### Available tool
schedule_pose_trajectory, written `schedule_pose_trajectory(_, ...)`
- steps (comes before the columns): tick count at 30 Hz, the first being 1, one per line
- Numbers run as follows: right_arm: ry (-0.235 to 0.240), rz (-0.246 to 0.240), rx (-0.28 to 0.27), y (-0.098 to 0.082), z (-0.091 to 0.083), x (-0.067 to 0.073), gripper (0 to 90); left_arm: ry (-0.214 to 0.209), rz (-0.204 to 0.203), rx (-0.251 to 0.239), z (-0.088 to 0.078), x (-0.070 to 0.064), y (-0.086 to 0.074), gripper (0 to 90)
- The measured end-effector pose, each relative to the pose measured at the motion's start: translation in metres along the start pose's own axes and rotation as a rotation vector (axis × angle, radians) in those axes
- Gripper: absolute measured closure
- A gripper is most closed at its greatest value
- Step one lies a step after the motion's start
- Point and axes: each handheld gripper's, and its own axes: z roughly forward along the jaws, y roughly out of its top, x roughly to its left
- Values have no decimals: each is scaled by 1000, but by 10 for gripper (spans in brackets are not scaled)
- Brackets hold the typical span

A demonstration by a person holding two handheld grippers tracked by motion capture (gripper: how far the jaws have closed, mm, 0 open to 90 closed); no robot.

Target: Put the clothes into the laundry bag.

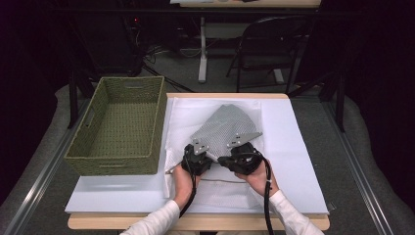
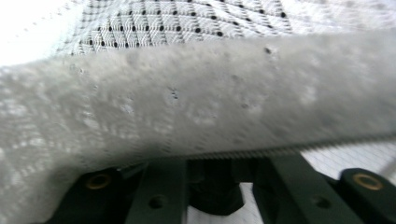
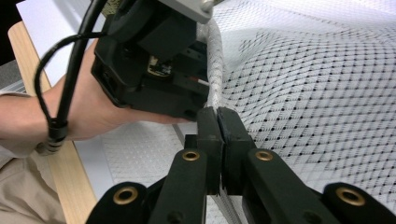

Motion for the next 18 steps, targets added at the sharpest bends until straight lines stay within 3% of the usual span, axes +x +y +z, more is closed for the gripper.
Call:
schedule_pose_trajectory(5,-2,5,0,0,-1,-1,891,-59,14,20,-10,1,0,654)
schedule_pose_trajectory(6,-3,1,-1,0,-1,-1,891,-87,27,27,-13,1,-1,637)
schedule_pose_trajectory(9,-6,0,1,0,-1,-1,890,-118,60,59,-18,1,-2,560)
schedule_pose_trajectory(14,-7,-1,1,-1,-2,-2,890,-134,100,103,-31,3,-6,429)
schedule_pose_trajectory(18,-9,2,0,-1,-2,-3,890,-156,121,128,-45,6,-9,378)
